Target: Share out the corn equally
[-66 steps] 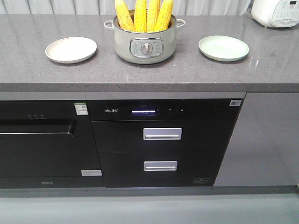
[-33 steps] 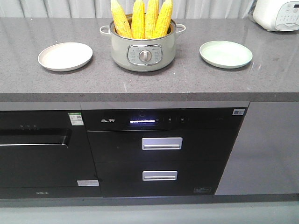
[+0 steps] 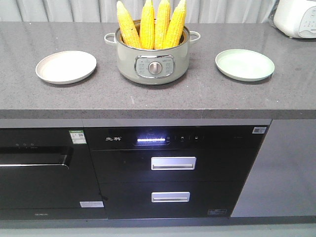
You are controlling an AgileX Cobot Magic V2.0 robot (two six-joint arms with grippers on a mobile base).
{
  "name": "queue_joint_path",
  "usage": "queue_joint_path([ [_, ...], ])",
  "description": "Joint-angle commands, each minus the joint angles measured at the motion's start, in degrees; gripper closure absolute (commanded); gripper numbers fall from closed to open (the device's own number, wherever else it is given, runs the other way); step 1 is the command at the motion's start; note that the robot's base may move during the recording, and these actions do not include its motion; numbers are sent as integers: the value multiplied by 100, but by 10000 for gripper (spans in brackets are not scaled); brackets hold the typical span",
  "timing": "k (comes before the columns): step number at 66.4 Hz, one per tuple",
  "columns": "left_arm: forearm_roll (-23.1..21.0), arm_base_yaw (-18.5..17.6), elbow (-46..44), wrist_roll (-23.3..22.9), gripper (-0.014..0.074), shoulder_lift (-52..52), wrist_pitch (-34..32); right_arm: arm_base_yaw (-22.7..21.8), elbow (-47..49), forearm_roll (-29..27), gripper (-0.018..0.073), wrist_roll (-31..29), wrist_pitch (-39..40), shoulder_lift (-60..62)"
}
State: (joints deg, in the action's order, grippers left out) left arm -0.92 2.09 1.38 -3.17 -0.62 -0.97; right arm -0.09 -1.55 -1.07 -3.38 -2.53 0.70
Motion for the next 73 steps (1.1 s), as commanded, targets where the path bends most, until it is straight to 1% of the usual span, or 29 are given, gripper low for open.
queue_joint_path([
  [1, -7, 20, -94, -67, 603, -94, -427, -14, -47, 24, 568, -46, 439, 31],
  [73, -7, 20, -94, -67, 603, -94, -427, -14, -47, 24, 568, -46, 425, 31],
])
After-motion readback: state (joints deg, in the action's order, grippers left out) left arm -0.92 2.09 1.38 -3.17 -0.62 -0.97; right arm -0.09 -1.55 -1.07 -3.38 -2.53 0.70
